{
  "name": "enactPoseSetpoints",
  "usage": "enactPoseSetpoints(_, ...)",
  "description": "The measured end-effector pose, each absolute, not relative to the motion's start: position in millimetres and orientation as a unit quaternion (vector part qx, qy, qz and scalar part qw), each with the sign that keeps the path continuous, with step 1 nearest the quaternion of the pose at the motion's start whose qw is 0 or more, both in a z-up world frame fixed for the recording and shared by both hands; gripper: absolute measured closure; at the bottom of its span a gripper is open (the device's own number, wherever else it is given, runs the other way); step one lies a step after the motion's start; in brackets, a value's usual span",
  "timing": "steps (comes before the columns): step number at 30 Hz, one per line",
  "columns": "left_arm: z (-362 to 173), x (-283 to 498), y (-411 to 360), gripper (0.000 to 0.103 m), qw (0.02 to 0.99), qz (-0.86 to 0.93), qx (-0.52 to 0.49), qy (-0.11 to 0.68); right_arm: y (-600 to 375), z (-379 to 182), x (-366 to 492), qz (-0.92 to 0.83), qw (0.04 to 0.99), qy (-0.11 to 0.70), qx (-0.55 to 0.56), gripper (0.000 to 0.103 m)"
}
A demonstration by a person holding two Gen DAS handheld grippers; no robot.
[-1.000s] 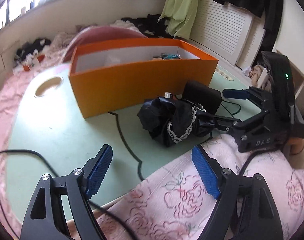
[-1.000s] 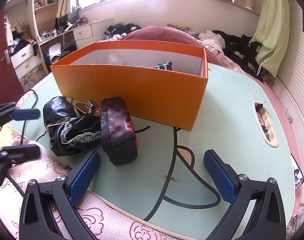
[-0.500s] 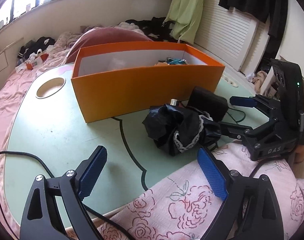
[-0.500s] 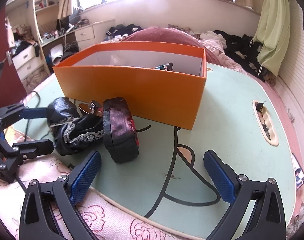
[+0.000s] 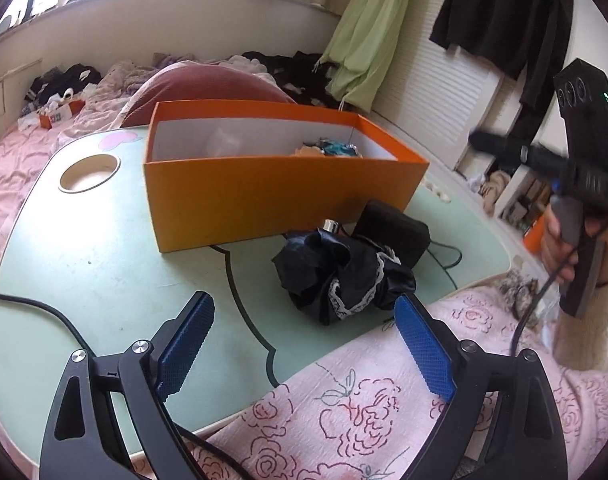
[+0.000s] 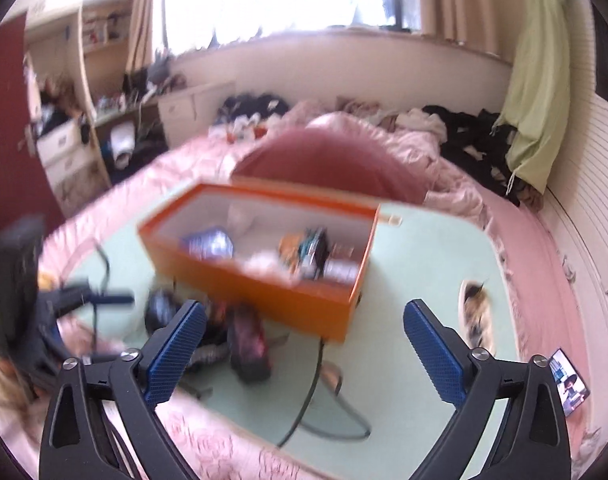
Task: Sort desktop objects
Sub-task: 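Reach the right gripper into the box and grasp the plastic-wrapped white bundle, then carry the white bundle out with the right gripper and release it beside the pouch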
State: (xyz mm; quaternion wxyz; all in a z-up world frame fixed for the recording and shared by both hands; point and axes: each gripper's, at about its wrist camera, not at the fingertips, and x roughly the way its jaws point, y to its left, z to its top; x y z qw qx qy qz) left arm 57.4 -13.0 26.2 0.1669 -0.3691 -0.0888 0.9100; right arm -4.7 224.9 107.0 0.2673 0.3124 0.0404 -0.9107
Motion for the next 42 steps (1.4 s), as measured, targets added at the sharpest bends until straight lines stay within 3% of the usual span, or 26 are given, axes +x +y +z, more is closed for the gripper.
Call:
enactPoseSetpoints(4, 21.7, 52.1, -16.7, 0.011, 0.147, 0.908, -0.379, -0.104, 229.6, 141.3, -47.4, -0.890, 0.307, -0.075, 0.328, 0.004)
enactPoseSetpoints(8, 18.4, 52.0, 0.0, 0.011, 0.116, 0.910, -0.395, -0.054, 164.9, 134.9, -79.1, -0.845, 0.357, -0.045, 0.395, 0.006)
enactPoseSetpoints(10, 16.9, 53.3, 4.8, 0.011, 0.098, 0.910, -0.400, -0.034, 127.2, 114.6, -93.3, -0.826, 0.359, -0.027, 0.434, 0.020)
enactPoseSetpoints(12, 15.3, 54.3, 5.9, 0.011, 0.086, 0.911, -0.401, -0.028, 93.5, 87.2, -113.8, -0.809, 0.342, -0.003, 0.479, 0.045)
enactPoseSetpoints(14, 13.7, 54.5, 5.5, 0.011, 0.076, 0.913, -0.401, -0.023, 71.0, 60.8, -136.0, -0.795, 0.313, -0.002, 0.519, 0.052)
enactPoseSetpoints(22, 11.5, 57.1, 9.4, 0.011, 0.060, 0.915, -0.399, -0.009, 44.0, 24.0, -180.3, -0.785, 0.242, -0.032, 0.570, 0.052)
enactPoseSetpoints(24, 11.9, 57.5, 9.4, 0.011, 0.061, 0.915, -0.398, -0.009, 44.1, 17.8, -184.3, -0.771, 0.252, -0.040, 0.583, 0.072)
enactPoseSetpoints(36, 10.2, 57.0, 11.3, 0.006, 0.054, 0.915, -0.399, -0.007, 159.2, 115.6, -74.9, -0.858, 0.340, -0.060, 0.380, 0.073)
enactPoseSetpoints(42, 10.5, 55.9, 8.8, 0.006, 0.053, 0.915, -0.399, -0.007, 230.7, 86.3, -24.1, -0.867, 0.306, -0.022, 0.394, 0.073)
